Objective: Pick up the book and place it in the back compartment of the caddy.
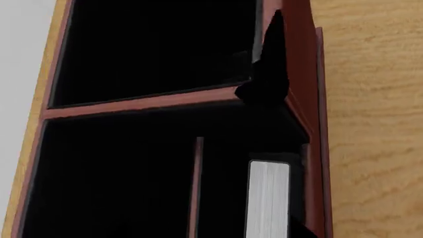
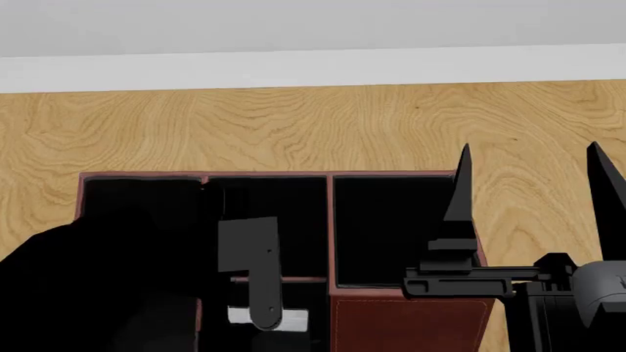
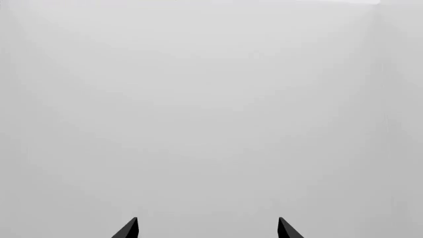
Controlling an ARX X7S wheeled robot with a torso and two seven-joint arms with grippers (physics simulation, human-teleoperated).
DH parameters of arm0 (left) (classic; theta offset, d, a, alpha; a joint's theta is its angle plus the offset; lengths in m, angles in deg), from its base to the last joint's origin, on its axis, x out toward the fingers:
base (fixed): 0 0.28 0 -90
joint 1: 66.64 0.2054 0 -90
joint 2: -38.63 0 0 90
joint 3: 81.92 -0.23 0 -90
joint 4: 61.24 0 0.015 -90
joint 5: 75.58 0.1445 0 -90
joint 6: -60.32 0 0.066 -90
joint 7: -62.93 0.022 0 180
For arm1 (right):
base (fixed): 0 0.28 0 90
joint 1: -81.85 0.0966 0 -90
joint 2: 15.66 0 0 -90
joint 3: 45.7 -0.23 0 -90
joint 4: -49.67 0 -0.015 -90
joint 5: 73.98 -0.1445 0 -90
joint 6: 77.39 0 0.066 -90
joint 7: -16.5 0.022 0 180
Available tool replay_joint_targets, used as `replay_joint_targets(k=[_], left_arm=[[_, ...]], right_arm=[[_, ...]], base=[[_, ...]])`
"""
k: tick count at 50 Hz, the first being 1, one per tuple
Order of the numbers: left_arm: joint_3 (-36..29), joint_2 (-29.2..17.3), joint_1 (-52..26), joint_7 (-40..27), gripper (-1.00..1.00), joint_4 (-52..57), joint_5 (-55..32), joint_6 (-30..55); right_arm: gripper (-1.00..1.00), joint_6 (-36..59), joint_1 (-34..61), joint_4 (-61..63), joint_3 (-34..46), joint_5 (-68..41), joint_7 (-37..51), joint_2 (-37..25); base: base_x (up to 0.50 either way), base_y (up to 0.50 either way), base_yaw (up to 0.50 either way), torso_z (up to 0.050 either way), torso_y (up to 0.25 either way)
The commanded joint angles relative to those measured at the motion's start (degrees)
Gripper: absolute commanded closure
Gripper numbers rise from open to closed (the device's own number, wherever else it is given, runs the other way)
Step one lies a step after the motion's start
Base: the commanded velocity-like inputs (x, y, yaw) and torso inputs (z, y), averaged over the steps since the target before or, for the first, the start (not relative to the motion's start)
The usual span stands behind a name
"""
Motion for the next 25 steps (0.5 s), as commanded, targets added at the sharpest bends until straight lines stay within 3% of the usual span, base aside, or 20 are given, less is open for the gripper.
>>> replay_joint_targets(k=[1, 16, 25], left_arm=[[2.1, -0.3, -1.3, -0.7, -1.0, 2.1, -1.0, 1.4], [6.1, -1.8, -2.7, -3.8, -1.0, 6.4, -1.8, 3.1], [9.8, -4.1, -2.0, -6.7, -1.0, 15.0, -2.7, 5.1]], right_arm=[[-1.0, 0.0, -0.1, 0.3, -0.1, -0.2, 0.2, -0.2], [-1.0, -0.3, -0.5, 0.9, -0.6, -0.5, 0.5, -0.4], [-1.0, -0.3, -0.4, 0.9, -0.4, -0.6, 0.5, -0.4]], base=[[0.0, 0.0, 0.0, 0.0, 0.0], [0.0, 0.0, 0.0, 0.0, 0.0], [0.0, 0.0, 0.0, 0.0, 0.0]])
